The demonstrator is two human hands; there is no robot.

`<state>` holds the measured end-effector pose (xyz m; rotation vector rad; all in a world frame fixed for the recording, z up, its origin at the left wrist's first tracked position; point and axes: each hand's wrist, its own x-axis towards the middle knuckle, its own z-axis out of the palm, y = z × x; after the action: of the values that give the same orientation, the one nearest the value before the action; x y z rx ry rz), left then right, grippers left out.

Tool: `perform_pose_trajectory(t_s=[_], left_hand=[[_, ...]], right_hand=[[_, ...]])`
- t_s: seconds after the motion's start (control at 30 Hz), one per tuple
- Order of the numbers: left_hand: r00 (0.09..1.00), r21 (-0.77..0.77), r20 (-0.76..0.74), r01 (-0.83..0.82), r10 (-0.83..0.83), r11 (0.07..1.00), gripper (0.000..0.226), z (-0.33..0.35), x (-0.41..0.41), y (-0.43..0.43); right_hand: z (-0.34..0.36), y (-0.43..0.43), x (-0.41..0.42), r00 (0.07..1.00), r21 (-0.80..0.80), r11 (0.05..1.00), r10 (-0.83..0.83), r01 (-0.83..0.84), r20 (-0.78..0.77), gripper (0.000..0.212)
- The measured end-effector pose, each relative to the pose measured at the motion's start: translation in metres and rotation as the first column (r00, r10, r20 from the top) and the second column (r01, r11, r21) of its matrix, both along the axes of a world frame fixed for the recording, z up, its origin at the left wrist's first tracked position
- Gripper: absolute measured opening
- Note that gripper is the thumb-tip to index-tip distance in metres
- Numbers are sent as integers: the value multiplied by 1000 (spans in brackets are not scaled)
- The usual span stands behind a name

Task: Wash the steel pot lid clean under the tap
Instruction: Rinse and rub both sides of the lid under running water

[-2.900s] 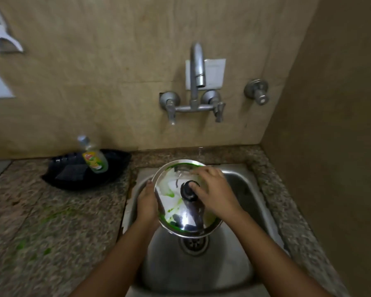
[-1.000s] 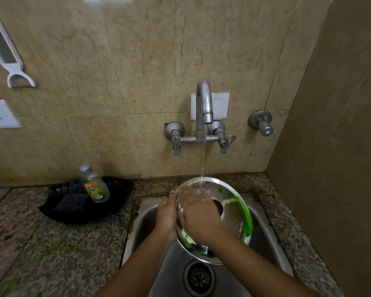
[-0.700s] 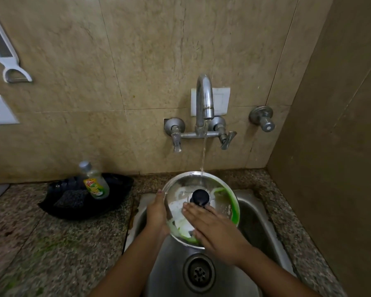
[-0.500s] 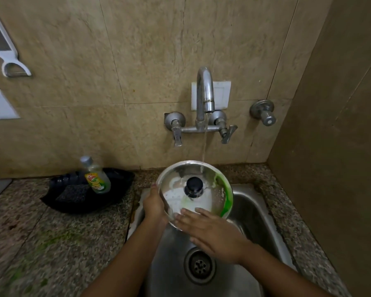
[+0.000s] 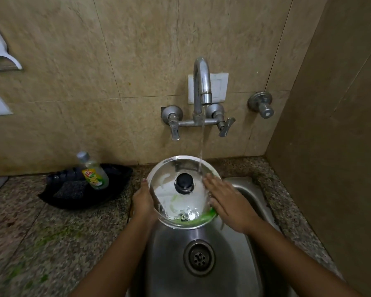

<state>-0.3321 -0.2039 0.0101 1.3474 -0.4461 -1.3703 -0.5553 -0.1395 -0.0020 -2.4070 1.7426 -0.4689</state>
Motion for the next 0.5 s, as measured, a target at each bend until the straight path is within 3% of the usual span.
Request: perform_pose_trajectory(t_s=[0.1,0.2,0.27,0.43,0.5], left_hand=[[994,8,38,106,-106,994,36,-7,-6,4],[984,32,28,174,-175,984,37,-7,-18,9],[988,36,-16,151,-151,988,38,-4,-20,9],[999,75,-24,23,-21,997,36,1,-14,5],[999,99,-5,-36,37,994,39,1,-15,1]], right_hand=[[5,-21,-5,994,-2,995,-104,104,21,67],[21,-51,7,994,27,998,52,-55,97,53],[23,-59,4,990,37,995,89,-94,112,50],[4,-7,-2,986,-50,990,-123,129,115,54],[-8,28,7,994,-113,991,-56,66,93,54]])
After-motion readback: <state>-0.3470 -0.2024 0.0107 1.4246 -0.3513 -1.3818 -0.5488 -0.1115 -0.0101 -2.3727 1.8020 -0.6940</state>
